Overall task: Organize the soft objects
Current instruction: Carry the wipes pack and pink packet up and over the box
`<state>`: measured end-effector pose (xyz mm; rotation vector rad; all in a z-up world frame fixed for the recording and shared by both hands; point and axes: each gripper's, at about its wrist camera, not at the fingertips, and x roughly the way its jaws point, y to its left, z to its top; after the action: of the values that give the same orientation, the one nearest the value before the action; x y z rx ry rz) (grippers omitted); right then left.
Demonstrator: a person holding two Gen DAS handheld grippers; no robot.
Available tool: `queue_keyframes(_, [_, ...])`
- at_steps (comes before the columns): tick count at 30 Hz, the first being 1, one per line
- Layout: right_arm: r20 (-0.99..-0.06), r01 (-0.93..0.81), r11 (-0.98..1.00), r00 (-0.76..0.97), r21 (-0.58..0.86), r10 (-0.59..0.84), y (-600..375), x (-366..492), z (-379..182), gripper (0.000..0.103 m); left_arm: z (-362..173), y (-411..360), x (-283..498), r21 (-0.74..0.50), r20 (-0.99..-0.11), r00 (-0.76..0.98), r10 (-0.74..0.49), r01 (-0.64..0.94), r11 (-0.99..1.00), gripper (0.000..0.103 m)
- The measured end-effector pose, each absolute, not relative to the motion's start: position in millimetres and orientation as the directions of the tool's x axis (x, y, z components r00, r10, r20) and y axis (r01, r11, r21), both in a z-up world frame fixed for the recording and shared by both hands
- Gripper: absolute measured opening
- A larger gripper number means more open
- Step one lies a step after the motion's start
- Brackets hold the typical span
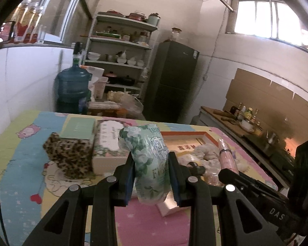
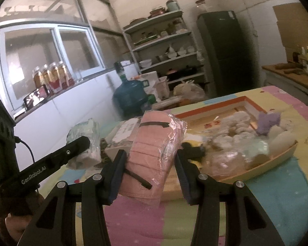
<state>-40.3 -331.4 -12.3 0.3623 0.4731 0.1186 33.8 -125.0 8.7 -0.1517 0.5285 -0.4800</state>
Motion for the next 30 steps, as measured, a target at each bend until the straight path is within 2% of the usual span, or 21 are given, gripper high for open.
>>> queue_keyframes(22, [-0.407, 0.124, 0.931, 0.913, 0.343, 0.028, -427.0, -52.0, -6.8, 0.049, 4.1, -217.4, 52.4, -0.254, -0.459, 0.68, -0.572, 0.516, 0.818, 0.031])
queue_keyframes(30, [-0.422, 0.092, 0.941, 0.905, 0.325, 0.057, -458.6, -31.9, 4.5, 0.049, 11.9, -247.9, 78.6, -0.275, -0.474, 0.637, -0.608, 0.549, 0.789, 0.031])
